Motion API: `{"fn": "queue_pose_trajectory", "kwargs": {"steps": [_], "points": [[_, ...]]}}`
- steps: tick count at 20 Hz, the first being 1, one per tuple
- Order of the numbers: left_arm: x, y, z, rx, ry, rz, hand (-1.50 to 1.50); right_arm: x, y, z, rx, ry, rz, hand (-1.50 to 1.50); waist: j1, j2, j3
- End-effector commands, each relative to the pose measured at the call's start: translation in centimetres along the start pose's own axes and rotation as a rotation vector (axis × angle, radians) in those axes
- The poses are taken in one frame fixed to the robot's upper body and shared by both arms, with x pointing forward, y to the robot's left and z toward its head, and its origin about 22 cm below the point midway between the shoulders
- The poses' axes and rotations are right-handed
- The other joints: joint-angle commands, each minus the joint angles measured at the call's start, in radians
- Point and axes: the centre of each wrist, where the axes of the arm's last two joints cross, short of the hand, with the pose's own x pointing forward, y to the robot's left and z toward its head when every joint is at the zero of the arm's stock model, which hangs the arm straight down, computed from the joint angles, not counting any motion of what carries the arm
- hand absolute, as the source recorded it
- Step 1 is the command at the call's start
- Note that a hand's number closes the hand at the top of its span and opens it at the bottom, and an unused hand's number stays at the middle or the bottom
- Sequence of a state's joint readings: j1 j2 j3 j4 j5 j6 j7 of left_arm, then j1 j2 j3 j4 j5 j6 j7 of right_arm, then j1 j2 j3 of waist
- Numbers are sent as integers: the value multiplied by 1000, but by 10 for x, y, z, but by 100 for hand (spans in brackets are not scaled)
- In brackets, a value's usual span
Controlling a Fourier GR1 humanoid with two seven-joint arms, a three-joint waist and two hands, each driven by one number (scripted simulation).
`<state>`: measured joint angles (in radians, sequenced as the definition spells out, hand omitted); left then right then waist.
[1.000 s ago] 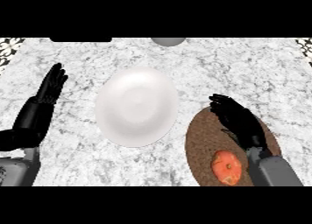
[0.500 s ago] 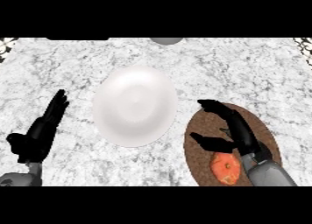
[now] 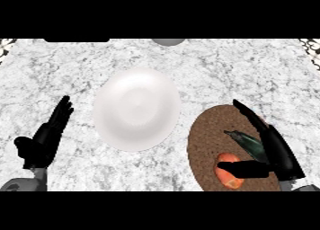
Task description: Pick the eggplant from the placemat and place it in the plate
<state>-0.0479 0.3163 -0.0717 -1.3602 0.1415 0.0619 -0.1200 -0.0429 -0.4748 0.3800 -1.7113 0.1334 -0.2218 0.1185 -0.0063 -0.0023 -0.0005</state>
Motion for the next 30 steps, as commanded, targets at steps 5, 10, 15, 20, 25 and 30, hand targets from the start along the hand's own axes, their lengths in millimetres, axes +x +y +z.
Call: {"fn": "queue_pose_trajectory", "kwargs": {"steps": [5, 10, 15, 20, 25, 30], "points": [[-7, 2, 16, -16, 4, -1, 0, 25, -49, 18, 154, 192, 353, -150, 4, -2, -2], [9, 25, 2, -16, -9, -6, 0, 47, -63, 3, 296, 329, 514, -150, 19, 1, -1], [-5, 12, 4, -16, -3, -5, 0, 46, -70, -3, 386, 413, 481, -150, 8, 2, 0], [-1, 6, 2, 2, -5, 3, 0, 61, -56, -18, 387, 479, 565, -150, 9, 2, 0], [-7, -3, -4, 5, -13, -16, 0, 33, -50, -18, 442, 542, 666, -150, 7, 3, 0], [-12, -17, -3, 1, -8, 4, 0, 22, -35, -33, 478, 556, 651, -150, 8, 3, 0]]}}
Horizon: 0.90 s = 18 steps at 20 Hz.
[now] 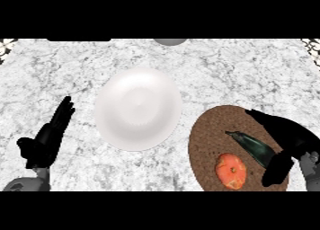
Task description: Pick the eggplant from the placemat and place it in the plate
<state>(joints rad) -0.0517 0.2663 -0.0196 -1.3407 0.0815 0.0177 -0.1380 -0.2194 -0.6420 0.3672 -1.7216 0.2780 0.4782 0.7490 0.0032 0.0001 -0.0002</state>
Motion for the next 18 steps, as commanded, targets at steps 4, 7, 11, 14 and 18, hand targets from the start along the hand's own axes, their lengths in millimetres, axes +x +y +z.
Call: {"fn": "queue_pose_trajectory", "kwargs": {"steps": [4, 7, 11, 14, 18], "points": [[17, 11, -7, 0, -4, 13, 0, -3, 32, -32, 30, 18, 17, -150, 0, 0, 0], [-3, 5, -9, -20, 12, -2, 0, -7, 13, -35, 29, 46, 50, -150, -2, 1, 0], [2, 13, -10, -6, 2, 4, 0, -16, 28, -58, 35, 79, 56, -150, 0, 1, 0], [-1, -1, -6, -1, -2, -17, 0, -35, 40, -44, 18, 88, 77, -150, -4, 0, 0], [1, -5, 0, 13, 3, -7, 0, -37, 36, -59, 150, 15, 72, 150, 1, 1, 0]]}}
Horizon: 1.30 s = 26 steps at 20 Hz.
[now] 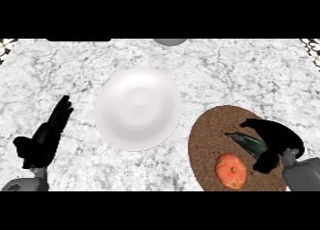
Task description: Pick the eggplant from the placemat and place it in the plate
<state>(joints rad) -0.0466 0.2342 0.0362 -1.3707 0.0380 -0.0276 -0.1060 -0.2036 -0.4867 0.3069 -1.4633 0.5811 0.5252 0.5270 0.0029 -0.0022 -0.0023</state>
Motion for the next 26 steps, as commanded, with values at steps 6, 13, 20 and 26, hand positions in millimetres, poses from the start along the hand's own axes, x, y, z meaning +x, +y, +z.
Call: {"fn": "queue_pose_trajectory", "kwargs": {"steps": [6, 13, 20, 26], "points": [[-7, -8, 2, -1, -10, -3, 0, -1, 37, -21, 50, -107, 15, 150, 0, 3, 2], [-2, 4, -6, 14, 3, -3, 0, -15, 21, -22, -184, -191, -3, 150, 0, 4, 3], [3, 5, -5, -2, -2, 5, 0, -37, -9, -30, -554, -321, -44, 150, 6, 5, 4], [10, 2, -1, 4, -13, -6, 0, -23, -35, 22, -635, -456, -81, 150, -11, -2, 2]]}}
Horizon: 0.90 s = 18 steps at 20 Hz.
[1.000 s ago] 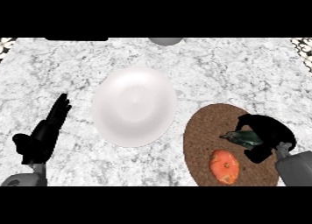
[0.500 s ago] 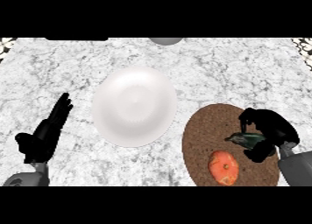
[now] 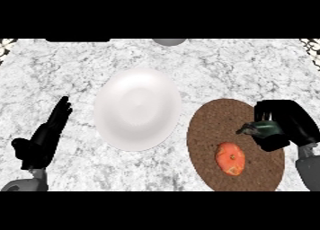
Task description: Pick the eggplant from the placemat and place it in the plate
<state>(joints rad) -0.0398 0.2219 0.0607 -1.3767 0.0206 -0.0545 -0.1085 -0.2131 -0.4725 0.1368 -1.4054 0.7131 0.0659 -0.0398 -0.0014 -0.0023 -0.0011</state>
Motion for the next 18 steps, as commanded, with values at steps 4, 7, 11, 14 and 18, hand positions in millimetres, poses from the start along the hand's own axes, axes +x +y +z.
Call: {"fn": "queue_pose_trajectory", "kwargs": {"steps": [4, 7, 11, 14, 18], "points": [[-10, 7, 6, 20, 2, 13, 0, 39, -49, 22, -168, -119, -35, 150, -6, -1, 0], [-3, -5, 12, 14, 17, 3, 0, 49, -69, 43, -248, -156, -41, 150, -7, -3, 1], [3, 1, -17, 17, 15, -8, 0, 62, -69, 39, -383, -209, -83, 150, -6, 2, 1], [9, -6, 0, 0, 11, 0, 0, 97, -86, 29, -348, -241, -103, 150, 5, 1, 1], [-11, -3, 3, -13, 8, -1, 0, 125, -66, 10, -350, -271, -144, 150, 6, 2, 1]]}}
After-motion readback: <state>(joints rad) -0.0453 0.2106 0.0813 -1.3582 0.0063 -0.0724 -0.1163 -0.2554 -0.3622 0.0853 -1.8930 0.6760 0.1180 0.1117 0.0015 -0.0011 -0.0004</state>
